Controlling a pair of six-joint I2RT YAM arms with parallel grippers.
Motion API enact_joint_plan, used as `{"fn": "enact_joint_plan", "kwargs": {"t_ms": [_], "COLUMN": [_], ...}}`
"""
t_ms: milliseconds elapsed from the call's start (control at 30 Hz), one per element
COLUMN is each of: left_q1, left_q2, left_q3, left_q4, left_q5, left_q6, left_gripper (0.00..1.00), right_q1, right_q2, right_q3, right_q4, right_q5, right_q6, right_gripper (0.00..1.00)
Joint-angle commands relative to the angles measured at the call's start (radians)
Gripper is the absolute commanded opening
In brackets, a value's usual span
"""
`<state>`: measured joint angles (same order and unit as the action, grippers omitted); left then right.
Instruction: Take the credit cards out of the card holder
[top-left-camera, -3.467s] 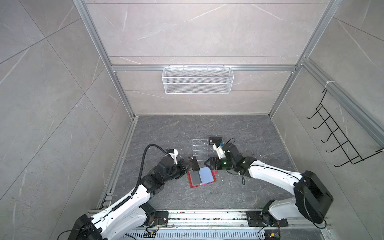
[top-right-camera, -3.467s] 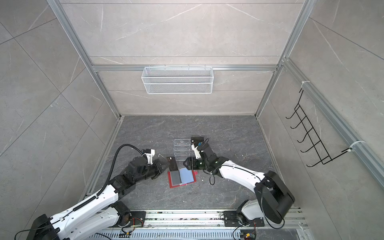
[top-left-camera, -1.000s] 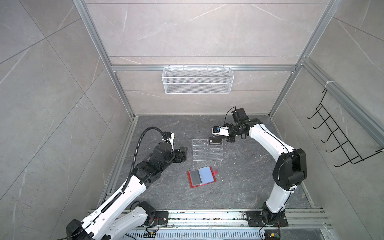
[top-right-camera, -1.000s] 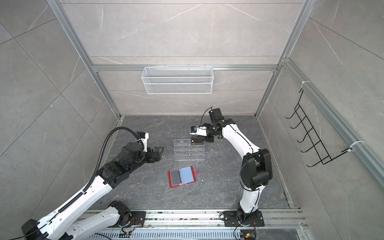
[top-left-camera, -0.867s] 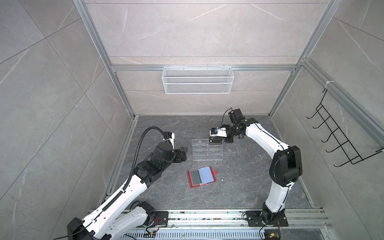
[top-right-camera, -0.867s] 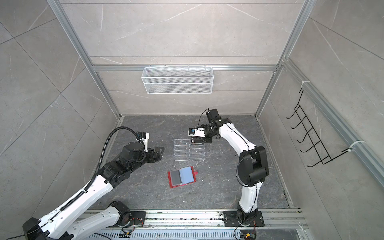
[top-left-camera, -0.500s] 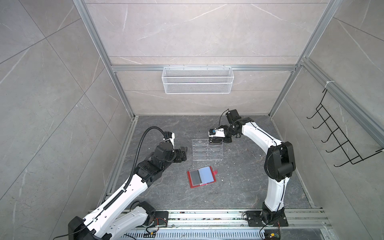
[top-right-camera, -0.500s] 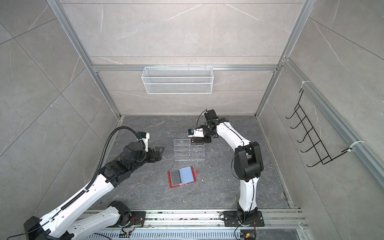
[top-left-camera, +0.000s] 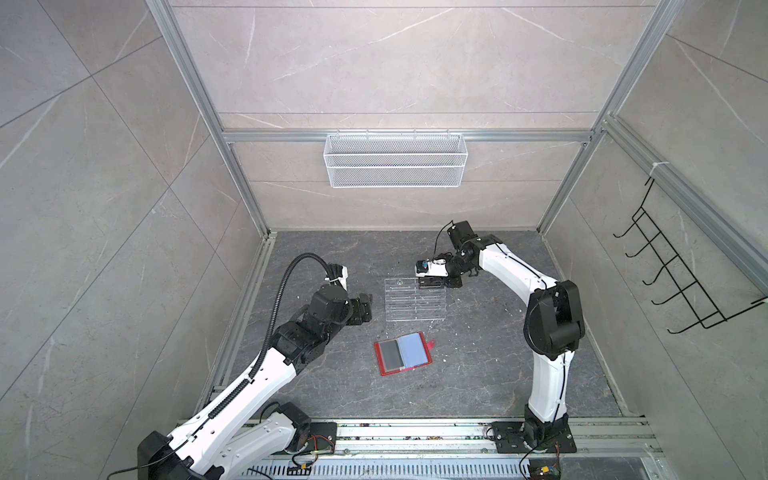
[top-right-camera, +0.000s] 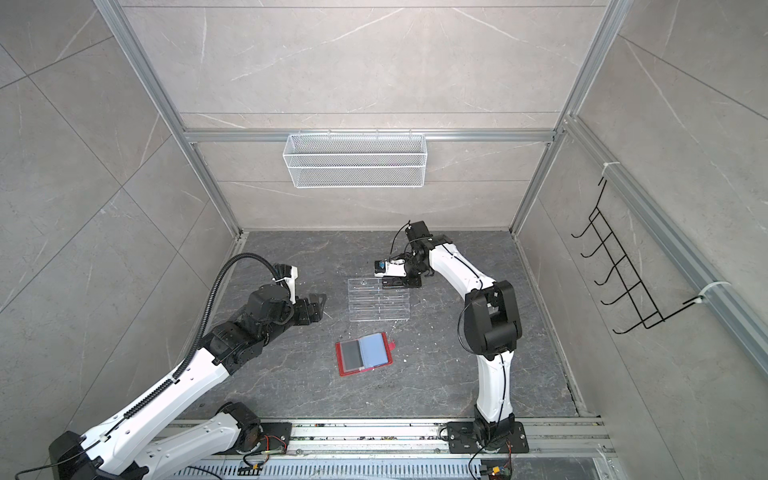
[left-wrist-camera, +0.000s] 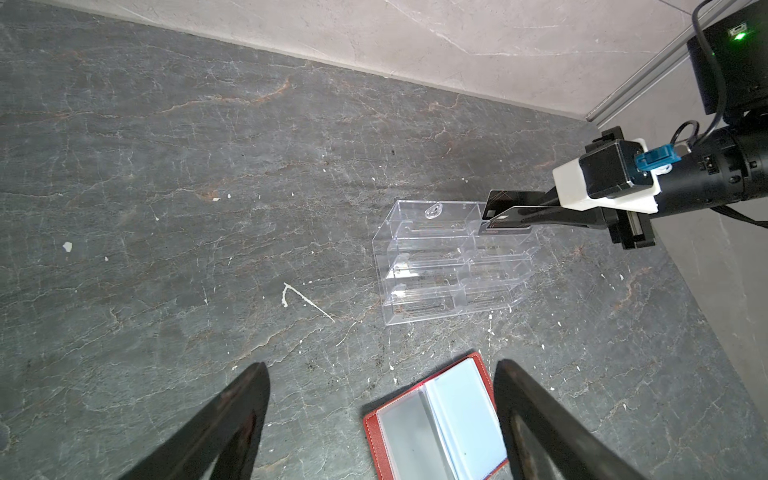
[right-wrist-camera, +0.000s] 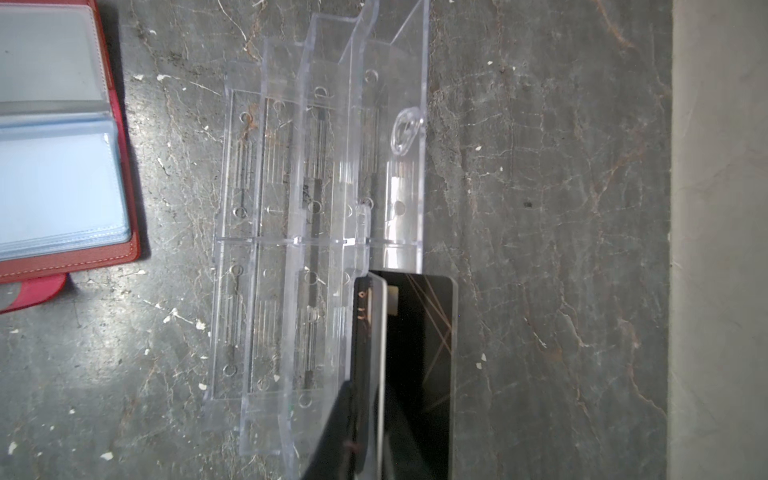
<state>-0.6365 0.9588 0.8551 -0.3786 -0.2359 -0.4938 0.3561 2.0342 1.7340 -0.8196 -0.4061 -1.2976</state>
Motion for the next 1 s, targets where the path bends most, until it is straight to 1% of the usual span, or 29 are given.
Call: {"fn": "enact_joint_plan", "kwargs": {"t_ms": [0,100,200,300,367,500,633,700,767,800,867,967], "left_q1": [0.002,0.001,0.002,0.002,0.002,0.001,0.001,0.000,-0.003,-0.003,-0.006,-0.009], "left_q2": [-0.021,-0.027,-0.023,-0.022,-0.022,-0.024,-0.052,-0.073,-0.093,-0.102,-0.112,-0.094], "left_q3": [-0.002,-0.008,-0.013,-0.025,-0.039,-0.083,-0.183,-0.234,-0.291,-0.320,-0.377,-0.466], "left_q4": [0.003,0.010,0.003,0.000,0.000,-0.029,-0.001,0.021,0.047,0.062,0.105,0.222], "left_q5": [-0.025,-0.019,-0.010,0.007,0.033,0.100,0.180,0.212,0.240,0.259,0.293,0.361], "left_q6": [0.000,-0.003,-0.016,-0.039,-0.064,-0.152,-0.263,-0.322,-0.392,-0.429,-0.497,-0.599], "left_gripper": [0.87,0.87,0.87,0.87,0.87,0.85,0.82,0.82,0.82,0.82,0.82,0.81], "right_q1": [0.009,0.013,0.020,0.025,0.030,0.031,0.030,0.031,0.031,0.031,0.030,0.028], "right_q2": [0.015,0.015,0.010,-0.002,-0.032,-0.136,-0.246,-0.313,-0.373,-0.405,-0.466,-0.549], "right_q3": [0.037,0.046,0.047,0.051,0.020,-0.099,-0.169,-0.221,-0.269,-0.302,-0.348,-0.431], "right_q4": [-0.030,-0.006,0.054,0.096,0.157,0.369,0.417,0.450,0.499,0.541,0.586,0.583], "right_q5": [0.006,0.023,0.089,0.131,0.154,0.192,0.141,0.119,0.128,0.149,0.179,0.102], "right_q6": [0.020,0.037,0.072,0.083,0.089,0.182,0.251,0.295,0.363,0.435,0.608,0.910], "right_gripper": [0.22,0.27,0.27,0.30,0.32,0.41,0.52,0.53,0.53,0.53,0.53,0.51]}}
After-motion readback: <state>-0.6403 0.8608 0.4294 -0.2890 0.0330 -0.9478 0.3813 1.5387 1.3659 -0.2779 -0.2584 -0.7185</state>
